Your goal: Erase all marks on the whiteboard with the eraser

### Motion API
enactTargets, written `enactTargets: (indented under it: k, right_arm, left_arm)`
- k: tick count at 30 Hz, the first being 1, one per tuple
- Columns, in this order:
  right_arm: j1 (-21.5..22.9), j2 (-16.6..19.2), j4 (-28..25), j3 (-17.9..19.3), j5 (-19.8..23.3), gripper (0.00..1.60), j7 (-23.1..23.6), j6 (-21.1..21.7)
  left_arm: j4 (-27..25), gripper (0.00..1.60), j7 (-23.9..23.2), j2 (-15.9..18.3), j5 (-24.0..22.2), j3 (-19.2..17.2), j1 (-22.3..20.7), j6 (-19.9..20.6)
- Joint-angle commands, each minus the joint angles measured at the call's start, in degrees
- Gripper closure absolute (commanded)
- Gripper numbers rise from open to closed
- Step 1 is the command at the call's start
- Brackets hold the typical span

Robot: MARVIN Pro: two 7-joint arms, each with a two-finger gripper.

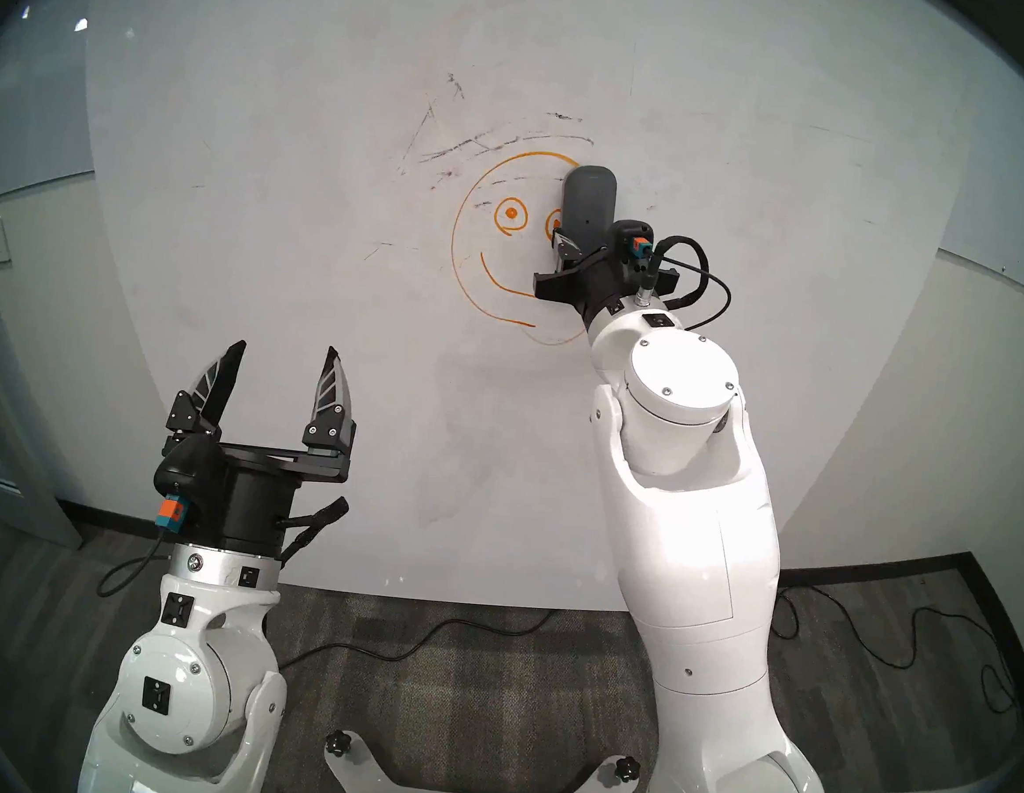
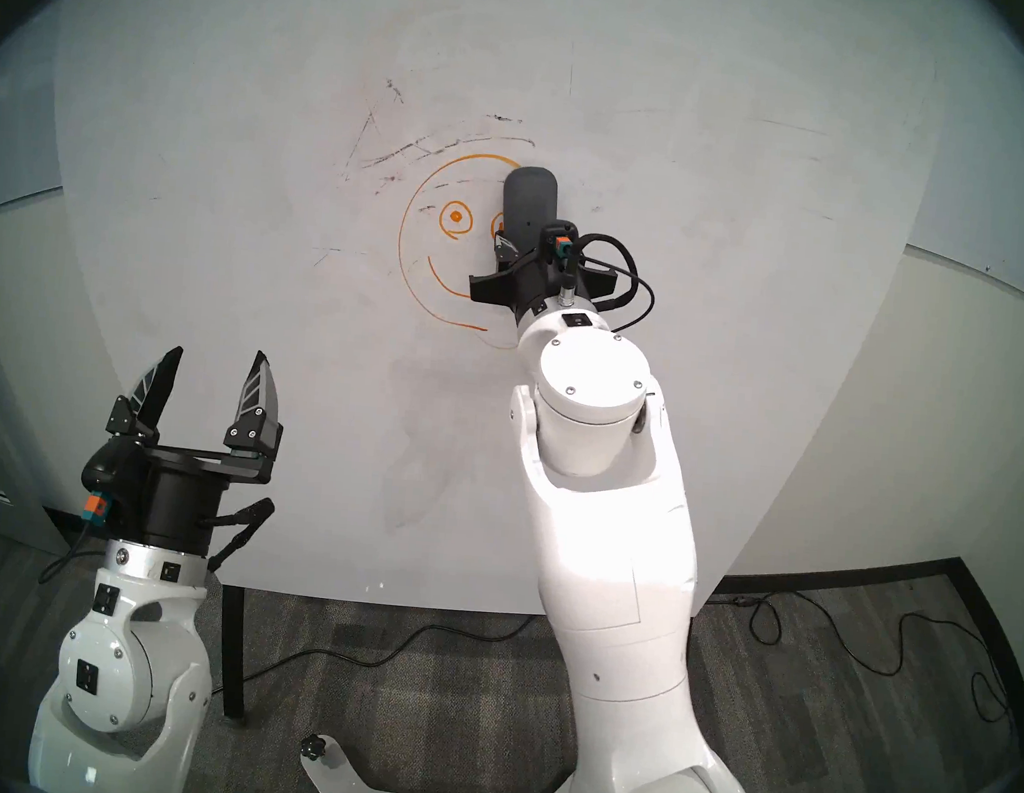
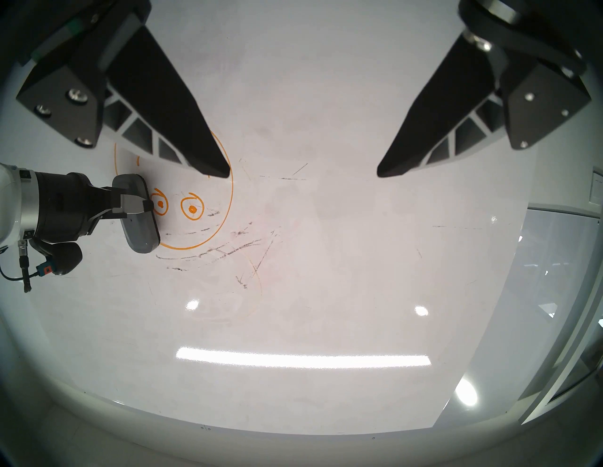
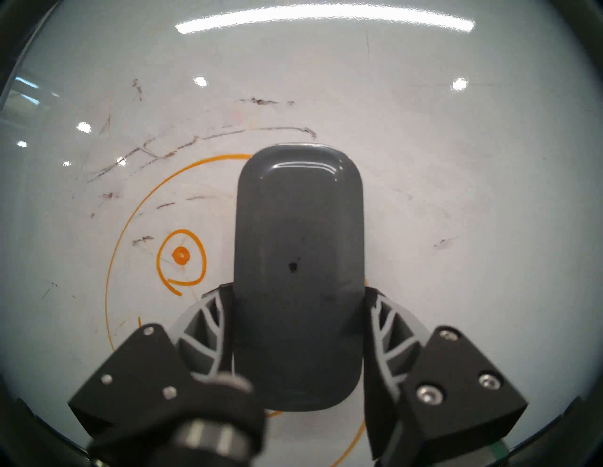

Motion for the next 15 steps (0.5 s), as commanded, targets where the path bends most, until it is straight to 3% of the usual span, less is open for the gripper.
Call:
enactTargets:
  k: [1,15]
  right_arm:
    - [1.18,-0.01,-2.43,-0.42,-0.98,1.6,-0.52,-0.04]
    - [3.86,-1.26,0.52,-0.19,-4.95,1.6,-4.25,1.25]
  left_arm:
    - [-1.11,0.0,-0.05,0.05,-0.05,-0.05,-0.03,-0.13]
    - [-1.11,0.0,-0.05,0.05,-0.06,-0.05,-0.03,-0.12]
